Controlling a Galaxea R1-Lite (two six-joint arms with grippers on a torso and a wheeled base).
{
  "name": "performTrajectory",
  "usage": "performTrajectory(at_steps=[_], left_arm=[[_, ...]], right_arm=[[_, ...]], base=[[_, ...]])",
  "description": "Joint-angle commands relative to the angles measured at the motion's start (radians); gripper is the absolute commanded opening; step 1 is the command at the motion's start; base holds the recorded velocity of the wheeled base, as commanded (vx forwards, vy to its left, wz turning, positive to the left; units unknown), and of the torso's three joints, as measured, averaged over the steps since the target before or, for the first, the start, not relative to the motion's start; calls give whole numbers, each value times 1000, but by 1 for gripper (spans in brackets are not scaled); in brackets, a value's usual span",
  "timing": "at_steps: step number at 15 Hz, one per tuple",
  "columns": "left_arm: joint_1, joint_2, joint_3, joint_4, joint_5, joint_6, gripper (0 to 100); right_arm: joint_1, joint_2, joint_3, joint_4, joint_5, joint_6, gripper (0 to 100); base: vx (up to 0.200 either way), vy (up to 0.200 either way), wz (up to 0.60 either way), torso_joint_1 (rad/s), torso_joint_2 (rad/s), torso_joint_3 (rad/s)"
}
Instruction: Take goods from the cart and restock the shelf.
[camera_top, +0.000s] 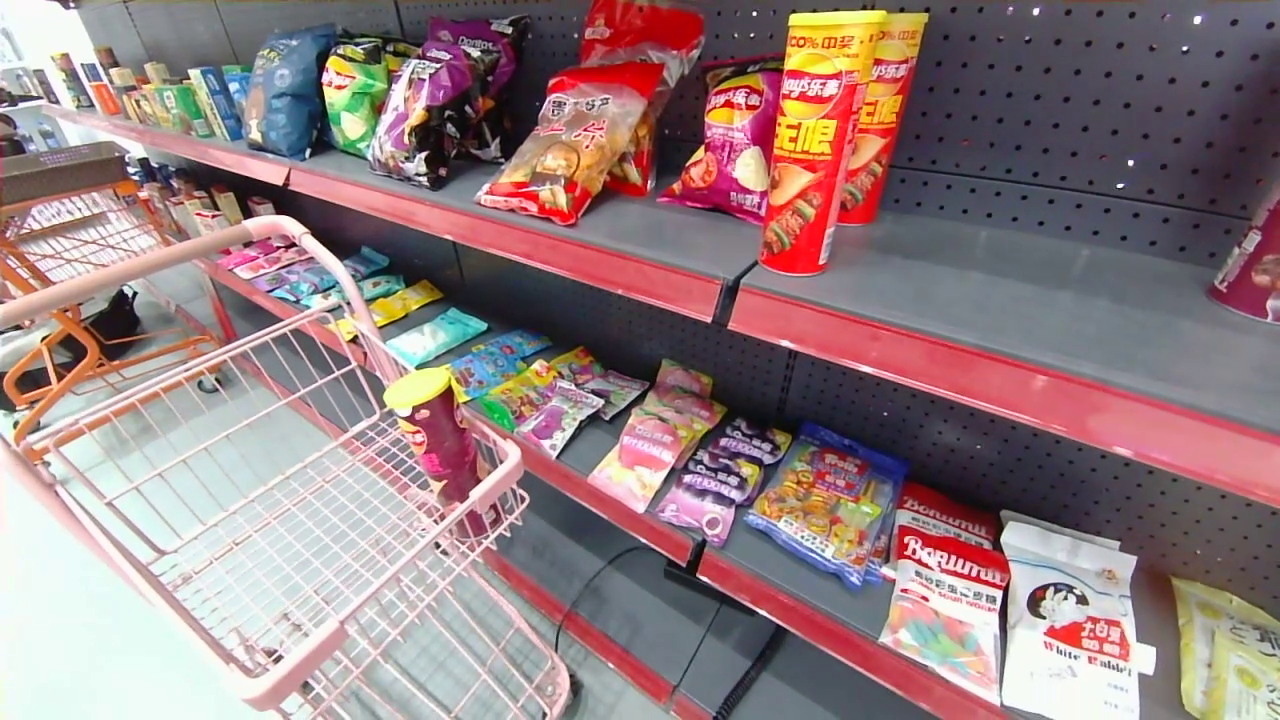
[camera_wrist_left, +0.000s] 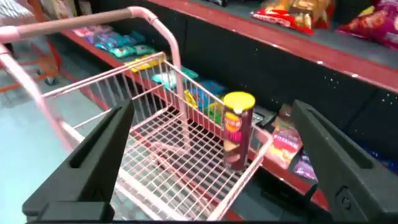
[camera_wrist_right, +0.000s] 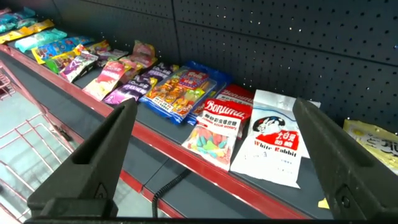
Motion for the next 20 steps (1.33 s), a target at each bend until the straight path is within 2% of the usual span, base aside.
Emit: performTrajectory(at_steps=[1, 2, 3, 4, 5, 6, 7, 8, 9, 10, 12, 13, 15, 18, 20], left_arm=[[45, 534, -66, -238, -189, -13, 100], [68, 555, -61, -238, -242, 14, 100], [180, 673, -40, -249, -399, 168, 100], [261, 758, -20, -274, -485, 287, 100], [318, 833, -3, -317, -574, 376, 100], [336, 879, 5, -344, -634, 438, 100], [329, 926, 3, -347, -652, 484, 100], [319, 969, 2, -353, -654, 507, 100], [312, 1051, -1, -404, -675, 544, 100], [295, 1101, -1, -464, -695, 547, 100], [283, 1115, -1, -484, -698, 542, 100], [210, 1192, -34, -559, -701, 536, 100], [160, 1256, -72, -593, -698, 516, 100], [158, 1336, -106, -680, -700, 511, 100], [129, 1383, -141, -723, -695, 478, 100]], right_arm=[[0, -1, 0, -1, 0, 0, 100], [0, -1, 0, -1, 0, 0, 100], [0, -1, 0, -1, 0, 0, 100], [0, -1, 0, -1, 0, 0, 100], [0, -1, 0, 0, 0, 0, 100], [0, -1, 0, -1, 0, 0, 100], [0, -1, 0, -1, 0, 0, 100], [0, -1, 0, -1, 0, 0, 100], [0, -1, 0, -1, 0, 0, 100], [0, -1, 0, -1, -5, 0, 100], [0, -1, 0, -1, -8, 0, 100], [0, -1, 0, -1, -19, 0, 100], [0, -1, 0, -1, -19, 0, 100], [0, -1, 0, 0, -19, 0, 100], [0, -1, 0, 0, -19, 0, 100]], base=[[0, 0, 0, 0, 0, 0], [0, 0, 0, 0, 0, 0], [0, 0, 0, 0, 0, 0], [0, 0, 0, 0, 0, 0], [0, 0, 0, 0, 0, 0], [0, 0, 0, 0, 0, 0], [0, 0, 0, 0, 0, 0], [0, 0, 0, 0, 0, 0], [0, 0, 0, 0, 0, 0], [0, 0, 0, 0, 0, 0], [0, 0, 0, 0, 0, 0], [0, 0, 0, 0, 0, 0], [0, 0, 0, 0, 0, 0], [0, 0, 0, 0, 0, 0], [0, 0, 0, 0, 0, 0]])
